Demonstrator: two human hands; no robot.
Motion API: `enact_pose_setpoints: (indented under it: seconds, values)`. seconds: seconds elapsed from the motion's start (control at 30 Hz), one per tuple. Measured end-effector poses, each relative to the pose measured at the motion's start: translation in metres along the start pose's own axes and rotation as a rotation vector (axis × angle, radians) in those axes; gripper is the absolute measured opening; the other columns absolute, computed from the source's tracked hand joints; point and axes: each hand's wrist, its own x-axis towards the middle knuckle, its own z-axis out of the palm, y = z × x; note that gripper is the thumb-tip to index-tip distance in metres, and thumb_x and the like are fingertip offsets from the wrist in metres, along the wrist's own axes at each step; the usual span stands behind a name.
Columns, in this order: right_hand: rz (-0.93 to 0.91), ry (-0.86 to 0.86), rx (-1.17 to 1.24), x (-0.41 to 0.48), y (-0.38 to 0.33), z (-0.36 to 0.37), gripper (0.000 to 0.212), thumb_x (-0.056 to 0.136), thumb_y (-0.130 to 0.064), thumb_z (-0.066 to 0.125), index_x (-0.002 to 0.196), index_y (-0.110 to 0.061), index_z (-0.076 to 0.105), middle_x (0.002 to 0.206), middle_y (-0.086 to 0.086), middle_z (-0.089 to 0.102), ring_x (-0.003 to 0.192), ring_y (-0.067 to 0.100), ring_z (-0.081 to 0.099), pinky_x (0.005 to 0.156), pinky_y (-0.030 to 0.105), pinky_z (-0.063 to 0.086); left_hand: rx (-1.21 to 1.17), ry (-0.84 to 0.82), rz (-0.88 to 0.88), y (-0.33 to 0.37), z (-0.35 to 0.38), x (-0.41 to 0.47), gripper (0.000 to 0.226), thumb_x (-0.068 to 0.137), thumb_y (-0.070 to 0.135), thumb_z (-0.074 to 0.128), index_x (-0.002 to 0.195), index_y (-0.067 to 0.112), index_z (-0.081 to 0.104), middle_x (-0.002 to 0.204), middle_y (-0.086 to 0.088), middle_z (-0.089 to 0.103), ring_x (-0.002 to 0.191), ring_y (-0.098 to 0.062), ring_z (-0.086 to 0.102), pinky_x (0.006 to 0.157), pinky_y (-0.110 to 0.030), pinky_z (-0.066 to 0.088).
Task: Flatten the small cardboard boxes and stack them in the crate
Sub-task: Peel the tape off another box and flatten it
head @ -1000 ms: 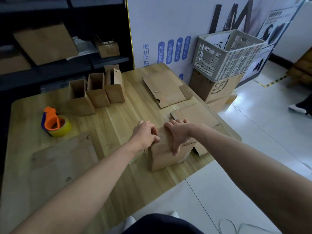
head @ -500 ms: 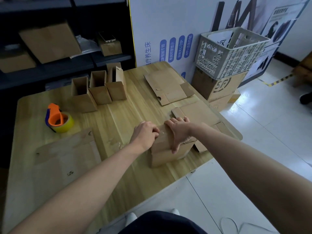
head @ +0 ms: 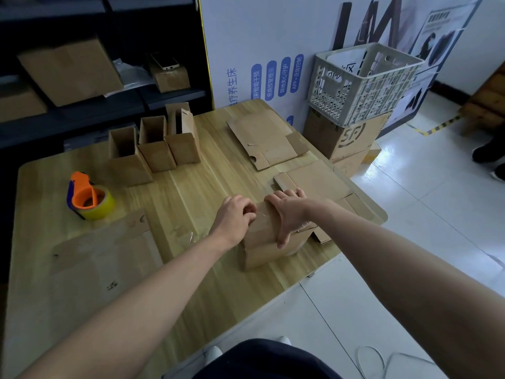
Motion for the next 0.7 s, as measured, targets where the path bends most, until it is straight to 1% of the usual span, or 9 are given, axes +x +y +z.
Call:
enact_pose_setpoints:
  seconds: [0.1, 0.2, 0.27, 0.43, 0.53, 0.6, 0.7]
  values:
    - [0.007, -0.008, -0.013, 0.001, -0.001, -0.001, 0.123, 0.045, -0.069, 0.078, 0.145, -0.028, 0.017, 0.140, -0.005, 0.033, 0.130, 0.024, 0.027, 0.114, 0.050, 0.013, -0.029, 0.050, 0.014, -0.001, 0.000, -0.003, 0.011, 0.087, 0.013, 0.065, 0.092, 0.011, 0.075, 0.091, -0.001, 0.061, 0.098, -0.018, 0.050, 0.092, -0.031, 0.041]
    - [0.009, -0.013, -0.017, 0.001, 0.000, -0.001, 0.124, 0.045, -0.069, 0.078, 0.144, -0.028, 0.016, 0.140, -0.005, 0.033, 0.130, 0.023, 0.027, 0.113, 0.049, 0.013, -0.008, 0.039, 0.015, 0.001, -0.001, -0.002, 0.008, 0.086, 0.015, 0.067, 0.087, 0.013, 0.075, 0.088, 0.006, 0.059, 0.099, -0.017, 0.050, 0.093, -0.036, 0.041]
    - [0.011, -0.013, -0.015, 0.001, 0.001, -0.002, 0.124, 0.044, -0.069, 0.078, 0.144, -0.029, 0.016, 0.140, -0.005, 0.033, 0.130, 0.024, 0.027, 0.114, 0.050, 0.013, 0.000, 0.048, -0.007, 0.003, -0.001, 0.000, 0.007, 0.086, 0.020, 0.067, 0.084, 0.016, 0.073, 0.085, 0.011, 0.056, 0.100, -0.016, 0.050, 0.094, -0.036, 0.040]
    - [0.012, -0.021, -0.004, 0.003, 0.001, -0.002, 0.123, 0.046, -0.067, 0.078, 0.144, -0.028, 0.016, 0.140, -0.004, 0.033, 0.130, 0.024, 0.026, 0.114, 0.052, 0.010, 0.099, 0.074, -0.048, 0.005, 0.009, 0.008, 0.009, 0.088, 0.026, 0.063, 0.082, 0.020, 0.065, 0.099, 0.004, 0.061, 0.102, -0.018, 0.049, 0.091, -0.035, 0.035]
    - [0.012, -0.025, -0.001, 0.004, 0.001, -0.002, 0.123, 0.045, -0.068, 0.078, 0.144, -0.029, 0.016, 0.139, -0.004, 0.033, 0.130, 0.024, 0.026, 0.114, 0.052, 0.011, 0.114, 0.096, -0.031, 0.004, 0.012, 0.010, 0.009, 0.088, 0.025, 0.064, 0.080, 0.021, 0.065, 0.097, 0.005, 0.062, 0.100, -0.017, 0.050, 0.088, -0.033, 0.029]
    - [0.009, -0.022, -0.003, 0.005, 0.001, -0.002, 0.123, 0.045, -0.068, 0.078, 0.144, -0.029, 0.016, 0.139, -0.004, 0.034, 0.129, 0.024, 0.027, 0.114, 0.052, 0.011, 0.166, 0.093, -0.006, 0.004, 0.012, 0.013, 0.011, 0.089, 0.022, 0.063, 0.078, 0.021, 0.063, 0.097, 0.005, 0.062, 0.099, -0.017, 0.052, 0.087, -0.032, 0.026]
    - [0.009, -0.021, -0.004, 0.006, 0.002, 0.000, 0.125, 0.044, -0.069, 0.078, 0.145, -0.029, 0.015, 0.139, -0.005, 0.034, 0.130, 0.024, 0.027, 0.114, 0.052, 0.010, 0.301, 0.077, 0.037, 0.007, 0.015, 0.015, 0.015, 0.092, 0.021, 0.058, 0.079, 0.026, 0.052, 0.100, 0.004, 0.061, 0.100, -0.017, 0.052, 0.089, -0.032, 0.027]
